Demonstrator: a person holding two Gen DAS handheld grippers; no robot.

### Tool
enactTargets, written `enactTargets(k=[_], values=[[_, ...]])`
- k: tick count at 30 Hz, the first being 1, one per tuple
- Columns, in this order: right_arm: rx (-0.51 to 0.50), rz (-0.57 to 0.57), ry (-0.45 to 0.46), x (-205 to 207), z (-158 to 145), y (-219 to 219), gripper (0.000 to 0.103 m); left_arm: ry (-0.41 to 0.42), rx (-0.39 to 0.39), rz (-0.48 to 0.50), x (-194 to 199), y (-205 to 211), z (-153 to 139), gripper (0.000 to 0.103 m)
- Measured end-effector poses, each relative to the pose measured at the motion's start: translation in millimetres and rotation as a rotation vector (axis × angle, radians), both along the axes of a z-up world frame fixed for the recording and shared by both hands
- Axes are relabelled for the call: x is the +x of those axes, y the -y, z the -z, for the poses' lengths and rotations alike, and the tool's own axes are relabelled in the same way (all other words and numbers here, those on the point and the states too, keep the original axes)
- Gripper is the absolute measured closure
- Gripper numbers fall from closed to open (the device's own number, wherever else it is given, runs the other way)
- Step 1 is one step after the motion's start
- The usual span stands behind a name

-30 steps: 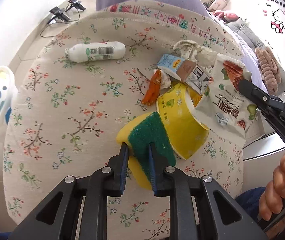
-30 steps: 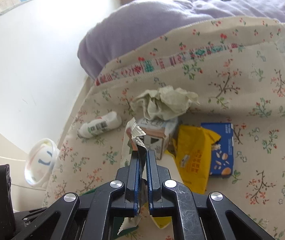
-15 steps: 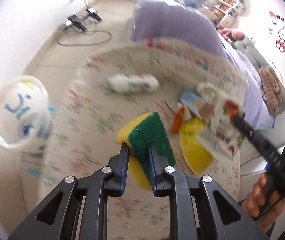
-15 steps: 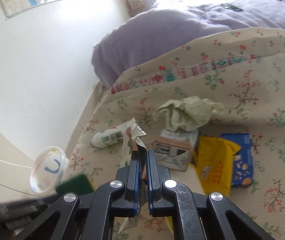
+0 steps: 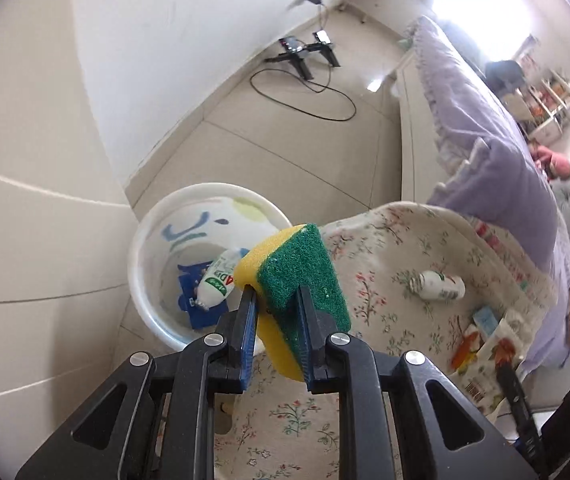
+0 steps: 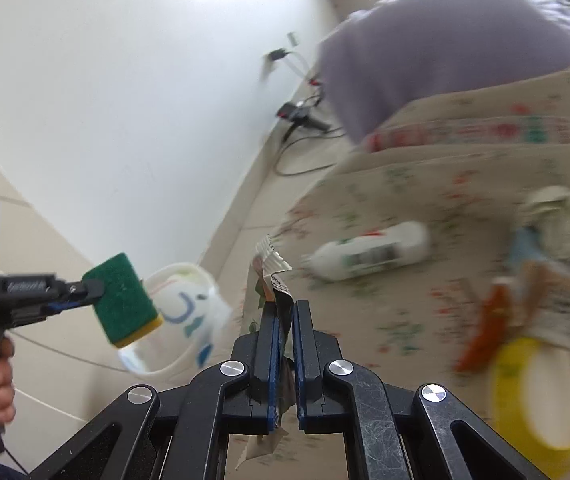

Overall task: Collect trash
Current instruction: 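Carry sponge and wrapper to the white bucket and release both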

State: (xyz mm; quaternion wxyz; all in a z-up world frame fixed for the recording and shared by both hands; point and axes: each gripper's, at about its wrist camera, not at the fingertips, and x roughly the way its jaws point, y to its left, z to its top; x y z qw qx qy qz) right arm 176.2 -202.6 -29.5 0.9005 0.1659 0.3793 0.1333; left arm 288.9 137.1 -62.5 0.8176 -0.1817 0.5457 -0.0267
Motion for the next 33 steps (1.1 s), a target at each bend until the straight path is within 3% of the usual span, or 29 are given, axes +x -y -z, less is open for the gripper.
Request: enactTargets(k=[4, 8, 13, 19, 23, 29, 30, 33], values=[[0.010, -0.051, 0.016, 12.1, 1.9, -37.9, 0.098, -0.001, 0.109, -0.032, 7.8, -10.2, 5.2, 0.083], [0.029, -0.094, 0.017, 36.2, 10.3, -75.8, 0.098, -0.048, 0.093, -0.046, 14.5, -18.4, 19.7, 0.083], [0.059, -0.132, -0.017, 67.8, 33.3, -124.6, 0.098, -0.058, 0.157, -0.074, 18.5, -27.5, 25.1, 0.083], [0.038, -0.177, -0.034, 98.2, 52.0, -175.7, 0.096, -0.126, 0.091, -0.116, 25.6, -41.4, 36.0, 0.076], [0.014, -0.209, -0.050, 110.5, 65.1, -201.6, 0.094, -0.110, 0.087, -0.140, 26.2, -45.7, 28.5, 0.052], [-0.005, -0.206, -0.087, 120.8, 84.6, -215.6, 0.094, -0.086, 0.045, -0.157, 23.5, -48.4, 17.5, 0.052], [-0.013, -0.204, -0.094, 122.3, 86.9, -216.2, 0.091, -0.086, 0.042, -0.159, 23.2, -47.8, 17.7, 0.052], [-0.021, -0.194, -0.115, 125.7, 94.7, -214.4, 0.058, -0.082, 0.025, -0.160, 22.0, -46.3, 16.8, 0.052]])
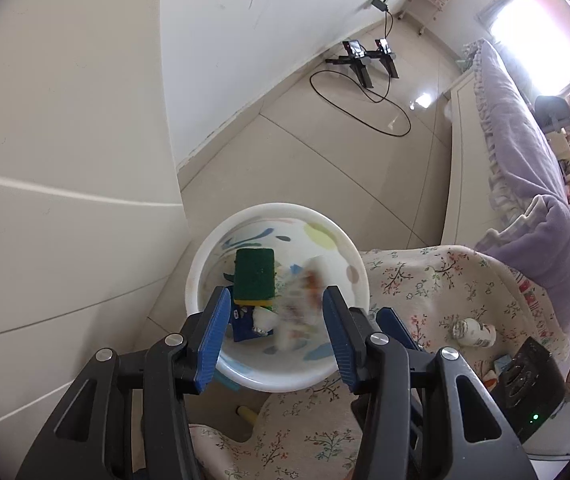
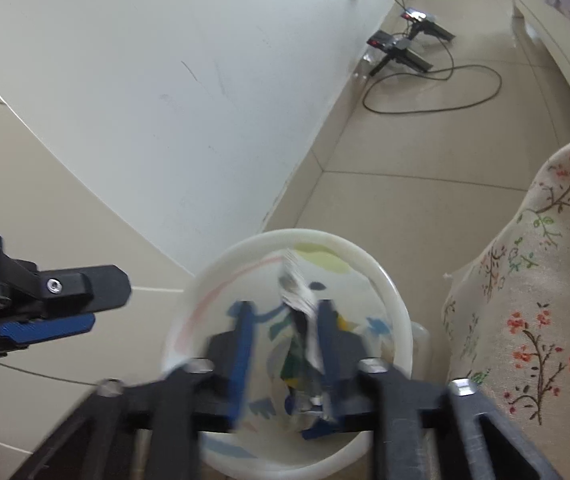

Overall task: Collect trash
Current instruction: 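Carry sponge and wrapper to the white bucket and release both, then grasp the white bottle with left tool while right tool grasps milk carton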

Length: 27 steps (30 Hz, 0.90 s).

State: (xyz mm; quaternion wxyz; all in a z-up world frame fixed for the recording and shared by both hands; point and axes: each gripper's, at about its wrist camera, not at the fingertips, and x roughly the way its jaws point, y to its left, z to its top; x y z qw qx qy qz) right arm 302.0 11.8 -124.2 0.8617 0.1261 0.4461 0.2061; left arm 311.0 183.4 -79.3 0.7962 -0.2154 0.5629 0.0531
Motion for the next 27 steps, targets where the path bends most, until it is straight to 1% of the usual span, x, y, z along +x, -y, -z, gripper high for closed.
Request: enactTargets(k=[1, 4, 7, 8, 10, 11, 13, 15, 17, 19, 22, 24, 25, 27], values=[[0.012, 0.001, -0.001, -0.4, 1.0, 2.6, 0.050, 0.003, -0.004, 0.004, 0.0, 1.4, -0.6, 0.052], [0.027, 0.014, -0.011, -5.2, 0.1, 12.9, 0.048, 0.008, -0.007, 0.017, -1.5, 7.3, -2.2, 0.052], [0.023, 0.022, -0.012, -15.4, -7.9, 28.5, 0.047, 0.013, -0.020, 0.045, -1.8, 21.1, -3.7, 0.052], [0.016, 0.027, -0.008, -19.7, -12.2, 33.9, 0.045, 0.016, -0.019, 0.061, -1.5, 27.1, -4.4, 0.052], [-0.014, 0.039, 0.008, -31.1, -23.9, 49.9, 0.037, 0.023, -0.005, 0.106, -1.1, 43.9, -6.5, 0.052], [-0.030, 0.048, 0.017, -37.1, -31.8, 57.2, 0.035, 0.029, 0.006, 0.135, -1.2, 55.8, -7.6, 0.052], [-0.062, 0.074, 0.045, -49.9, -48.2, 80.6, 0.032, 0.036, 0.028, 0.184, -1.6, 74.9, -8.9, 0.052], [-0.089, 0.095, 0.063, -63.0, -63.5, 104.1, 0.031, 0.043, 0.071, 0.250, -3.2, 99.4, -11.0, 0.052], [-0.122, 0.106, 0.067, -75.1, -78.3, 130.9, 0.030, 0.072, 0.119, 0.328, -7.7, 129.0, -15.3, 0.052], [-0.158, 0.122, 0.073, -86.4, -95.7, 161.4, 0.028, 0.096, 0.156, 0.386, -10.2, 151.0, -18.9, 0.052], [-0.177, 0.194, 0.073, -101.1, -120.3, 214.2, 0.024, 0.123, 0.209, 0.456, -12.1, 186.9, -22.5, 0.048], [-0.169, 0.255, 0.077, -111.2, -133.2, 251.3, 0.019, 0.140, 0.217, 0.482, -9.2, 205.3, -24.9, 0.045], [-0.174, 0.279, 0.082, -114.5, -136.3, 264.2, 0.016, 0.153, 0.220, 0.497, -7.0, 216.7, -26.1, 0.044], [-0.197, 0.344, 0.085, -121.0, -138.2, 295.1, 0.014, 0.171, 0.238, 0.523, -3.6, 235.1, -27.6, 0.042]])
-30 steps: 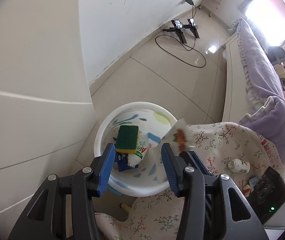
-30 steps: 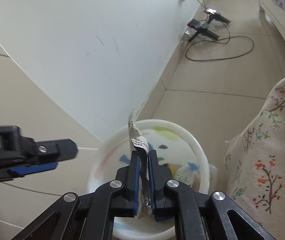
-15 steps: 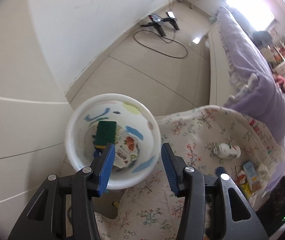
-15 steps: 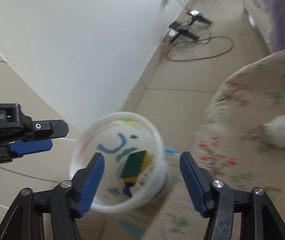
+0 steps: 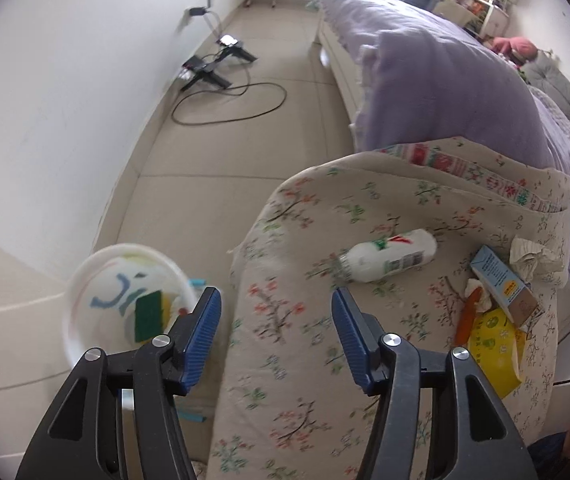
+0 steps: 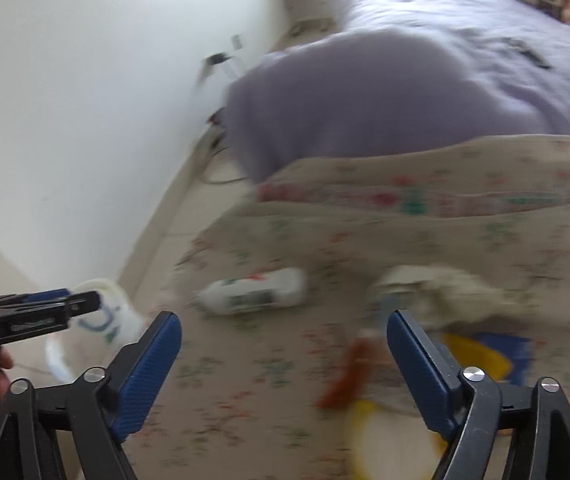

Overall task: Collect trash
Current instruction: 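Grasp the white bottle with left tool while right tool grasps milk carton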

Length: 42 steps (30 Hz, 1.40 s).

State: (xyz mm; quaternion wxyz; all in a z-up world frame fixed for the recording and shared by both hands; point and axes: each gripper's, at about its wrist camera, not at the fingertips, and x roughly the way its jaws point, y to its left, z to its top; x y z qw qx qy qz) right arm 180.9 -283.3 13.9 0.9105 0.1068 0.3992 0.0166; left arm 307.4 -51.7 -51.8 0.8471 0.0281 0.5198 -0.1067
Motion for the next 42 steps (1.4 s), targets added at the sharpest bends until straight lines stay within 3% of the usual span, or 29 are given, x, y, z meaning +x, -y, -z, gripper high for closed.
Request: enactTargets(k=[5, 9, 12, 15, 21, 22, 23, 24, 28, 35, 42], values=[[0.132, 0.154, -0.081, -5.6, 25.7, 66.4, 0.014, 0.027, 0.072, 0.147, 8.1, 60.1, 10.9, 0.039], [0.176, 0.183, -0.130, -3.2, 39.1, 80.5, 0.014, 0.018, 0.160, 0.316, 12.6, 112.8, 32.0, 0.033], [0.196, 0.169, -0.146, 0.1, 42.7, 80.7, 0.014, 0.042, 0.272, 0.429, 16.9, 147.6, 48.1, 0.033], [0.195, 0.141, -0.159, 2.1, 43.3, 77.8, 0.014, 0.040, 0.344, 0.474, 25.3, 163.3, 62.5, 0.032], [0.206, 0.147, -0.175, -0.4, 44.7, 84.7, 0.014, -0.005, 0.443, 0.460, 39.2, 170.7, 96.6, 0.031], [0.207, 0.156, -0.179, -0.8, 45.6, 86.6, 0.014, 0.000, 0.429, 0.451, 41.0, 169.6, 96.1, 0.033], [0.208, 0.163, -0.181, -1.4, 46.9, 87.7, 0.014, -0.003, 0.404, 0.439, 43.5, 167.8, 94.5, 0.046], [0.209, 0.169, -0.185, -1.3, 48.1, 88.3, 0.014, -0.025, 0.372, 0.423, 47.1, 165.0, 92.8, 0.052], [0.197, 0.145, -0.221, 2.4, 55.8, 82.9, 0.014, -0.090, 0.246, 0.384, 53.7, 148.3, 85.5, 0.064], [0.156, 0.127, -0.238, 7.8, 65.9, 64.9, 0.014, -0.148, 0.083, 0.288, 43.9, 119.4, 68.1, 0.065], [0.051, 0.125, -0.237, 17.7, 72.5, 42.5, 0.014, -0.136, -0.013, 0.210, 12.5, 94.5, 44.0, 0.065]])
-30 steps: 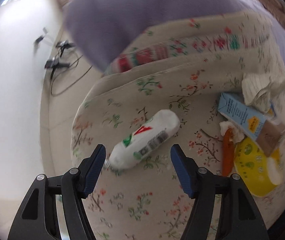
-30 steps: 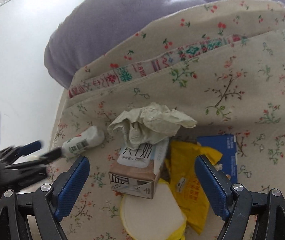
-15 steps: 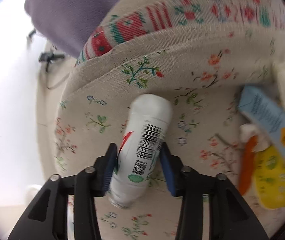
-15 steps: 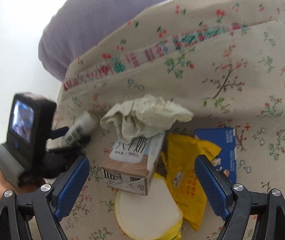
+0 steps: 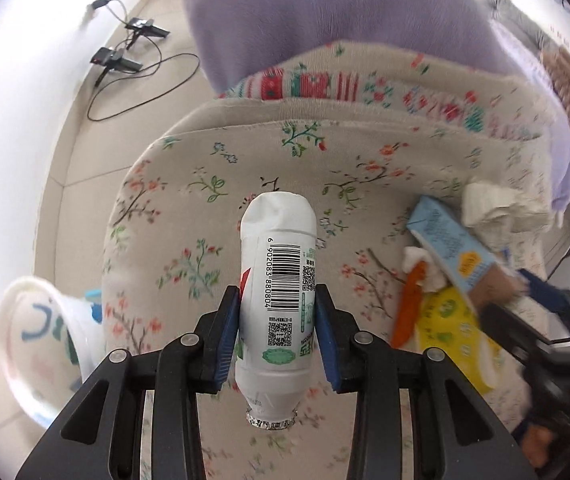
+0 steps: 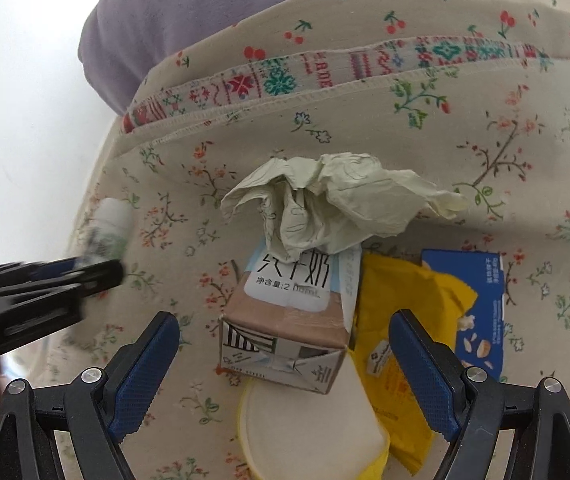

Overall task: Collect trash
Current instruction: 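Grasp the white bottle with left tool while right tool grasps milk carton, then carry bottle and milk carton to the white bucket and release both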

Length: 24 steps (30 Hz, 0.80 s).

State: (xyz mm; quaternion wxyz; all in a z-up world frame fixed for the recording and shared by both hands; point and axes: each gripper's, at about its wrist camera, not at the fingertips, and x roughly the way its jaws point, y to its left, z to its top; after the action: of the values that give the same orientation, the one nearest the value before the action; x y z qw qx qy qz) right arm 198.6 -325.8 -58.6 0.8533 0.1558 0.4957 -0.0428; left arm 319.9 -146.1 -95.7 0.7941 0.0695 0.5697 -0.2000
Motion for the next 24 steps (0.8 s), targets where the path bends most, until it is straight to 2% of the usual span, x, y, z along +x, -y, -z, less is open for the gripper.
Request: enactTargets(k=[2, 4, 5, 9, 12, 15, 19, 22, 24], values=[[-0.006, 0.009, -0.003, 1.2, 2.4, -1.2, 0.015, 0.009, -0.030, -0.023, -12.7, -6.7, -9.7, 0.065], [-0.007, 0.022, -0.003, 5.1, 4.7, -2.3, 0.046, 0.016, -0.062, -0.042, -22.0, -18.4, -19.9, 0.065], [-0.004, 0.039, -0.012, 3.4, 3.2, 0.3, 0.046, 0.014, -0.081, -0.049, -23.9, -23.6, -23.1, 0.065], [0.143, 0.084, 0.034, -20.0, -20.0, 19.3, 0.047, -0.003, -0.162, -0.079, -36.7, -44.3, -36.4, 0.065], [0.201, 0.071, 0.076, -35.0, -38.0, 27.5, 0.047, 0.001, -0.184, -0.092, -42.3, -52.4, -42.6, 0.065], [0.290, 0.049, 0.100, -40.5, -43.9, 32.6, 0.047, -0.006, -0.193, -0.104, -43.5, -63.3, -41.9, 0.065], [0.251, 0.047, 0.115, -40.2, -46.2, 23.6, 0.048, -0.023, -0.214, -0.135, -47.1, -79.5, -42.0, 0.065], [0.273, 0.012, 0.128, -40.7, -47.0, 15.3, 0.048, -0.017, -0.227, -0.152, -48.3, -91.7, -43.6, 0.065], [0.247, -0.021, 0.138, -38.8, -46.5, 6.2, 0.048, -0.018, -0.225, -0.170, -47.0, -101.8, -42.4, 0.065]])
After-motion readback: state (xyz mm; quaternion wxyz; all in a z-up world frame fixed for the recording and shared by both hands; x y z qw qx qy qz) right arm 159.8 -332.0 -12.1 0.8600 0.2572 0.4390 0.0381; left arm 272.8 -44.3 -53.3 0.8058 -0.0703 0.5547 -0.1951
